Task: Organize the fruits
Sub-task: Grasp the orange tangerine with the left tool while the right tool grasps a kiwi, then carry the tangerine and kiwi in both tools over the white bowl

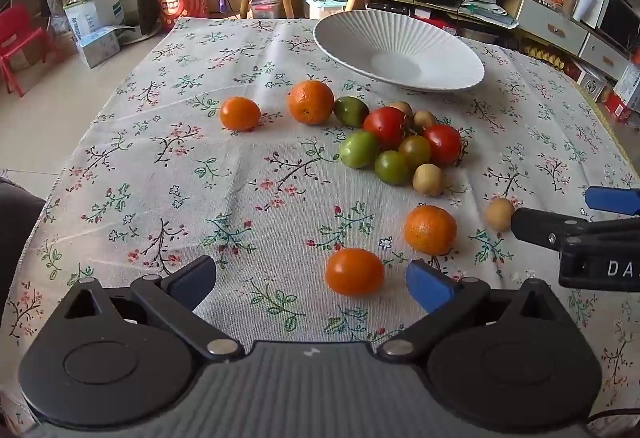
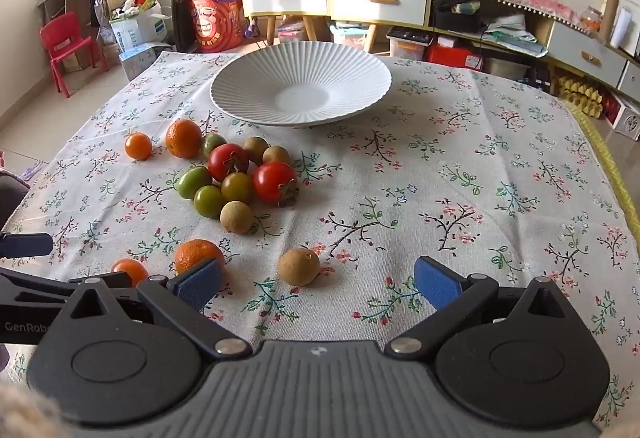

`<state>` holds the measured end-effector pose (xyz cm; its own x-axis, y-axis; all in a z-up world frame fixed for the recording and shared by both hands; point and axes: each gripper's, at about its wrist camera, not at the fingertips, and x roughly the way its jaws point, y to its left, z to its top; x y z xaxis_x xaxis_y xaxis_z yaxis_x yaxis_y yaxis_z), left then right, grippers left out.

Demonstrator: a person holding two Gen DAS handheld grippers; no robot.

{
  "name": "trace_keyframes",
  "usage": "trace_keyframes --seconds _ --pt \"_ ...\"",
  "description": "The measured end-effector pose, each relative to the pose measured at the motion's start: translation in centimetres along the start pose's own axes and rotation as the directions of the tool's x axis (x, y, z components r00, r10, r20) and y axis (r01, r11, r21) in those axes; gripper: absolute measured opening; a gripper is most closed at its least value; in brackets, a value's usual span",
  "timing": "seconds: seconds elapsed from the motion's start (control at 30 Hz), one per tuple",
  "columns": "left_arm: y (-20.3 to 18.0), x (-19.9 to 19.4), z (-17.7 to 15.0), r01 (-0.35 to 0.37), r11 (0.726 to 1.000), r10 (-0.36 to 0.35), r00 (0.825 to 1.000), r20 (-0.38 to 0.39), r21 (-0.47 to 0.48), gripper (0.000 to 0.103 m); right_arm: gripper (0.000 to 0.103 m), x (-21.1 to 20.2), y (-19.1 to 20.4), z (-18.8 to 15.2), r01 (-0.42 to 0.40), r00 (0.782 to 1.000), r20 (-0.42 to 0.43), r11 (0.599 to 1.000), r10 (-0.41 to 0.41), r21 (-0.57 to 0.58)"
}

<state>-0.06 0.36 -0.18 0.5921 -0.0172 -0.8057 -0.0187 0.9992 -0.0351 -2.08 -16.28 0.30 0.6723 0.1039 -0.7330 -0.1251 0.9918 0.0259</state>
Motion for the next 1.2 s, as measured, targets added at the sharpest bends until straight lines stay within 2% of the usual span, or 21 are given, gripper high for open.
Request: trace_keyframes --seconds 0.23,0.33,0.4,0.5,0.57,0.67,0.83,0.87,0.97,1.2 --pt "0.8 0.7 -0.9 0.041 0.999 -0.041 0.999 -0.022 -0.002 0.094 0.099 1.0 -0.3 -0.4 -0.045 0.999 -0.029 0.999 0.045 -0.014" --pt "0.7 1.0 -1.0 0.054 0.998 -0.054 0.998 -0.019 0.019 0.087 0.071 2.5 -0.8 -0.9 -0.071 0.993 -0.094 0.997 0.072 0.008" --pt "0.5 1.1 -1.1 0.086 0.996 -0.085 0.996 -0.012 0.013 0.076 0.071 3.3 -1.0 -1.2 -0.081 0.989 -0.121 0.997 0.082 0.017" --pt "0.4 1.7 -1.2 0.108 0.994 -0.108 0.994 -0.006 0.011 0.067 0.068 3.1 -0.6 -1.4 -0.075 0.993 -0.092 0.997 0.072 -0.030" --pt "0.5 1.8 -1.3 0.136 0.991 -0.136 0.990 0.041 -0.001 0.063 0.060 3.0 -0.4 -1.5 -0.080 0.994 -0.083 0.996 0.076 -0.046" --pt "0.7 1.7 -1.3 0.172 0.985 -0.171 0.983 0.070 -0.010 0.049 0.048 2.9 0.0 -1.6 -0.075 0.996 -0.064 0.994 0.070 -0.085" --pt "0.8 1.9 -1.2 0.200 0.979 -0.198 0.978 0.061 -0.029 0.034 0.035 2.9 -0.2 -1.4 -0.085 0.995 -0.050 0.992 0.081 -0.088" --pt "0.8 1.9 -1.2 0.211 0.977 -0.208 0.977 0.054 -0.039 0.028 0.034 3.0 -0.2 -1.4 -0.088 0.995 -0.048 0.992 0.084 -0.089" --pt "1.0 1.9 -1.3 0.214 0.975 -0.213 0.977 0.027 -0.052 0.025 0.025 3.0 -0.2 -1.2 -0.085 0.996 -0.042 0.992 0.082 -0.095" --pt "1.3 1.7 -0.9 0.219 0.974 -0.218 0.976 0.031 -0.061 0.025 0.024 3.0 -0.3 -1.0 -0.091 0.995 -0.040 0.991 0.088 -0.095"
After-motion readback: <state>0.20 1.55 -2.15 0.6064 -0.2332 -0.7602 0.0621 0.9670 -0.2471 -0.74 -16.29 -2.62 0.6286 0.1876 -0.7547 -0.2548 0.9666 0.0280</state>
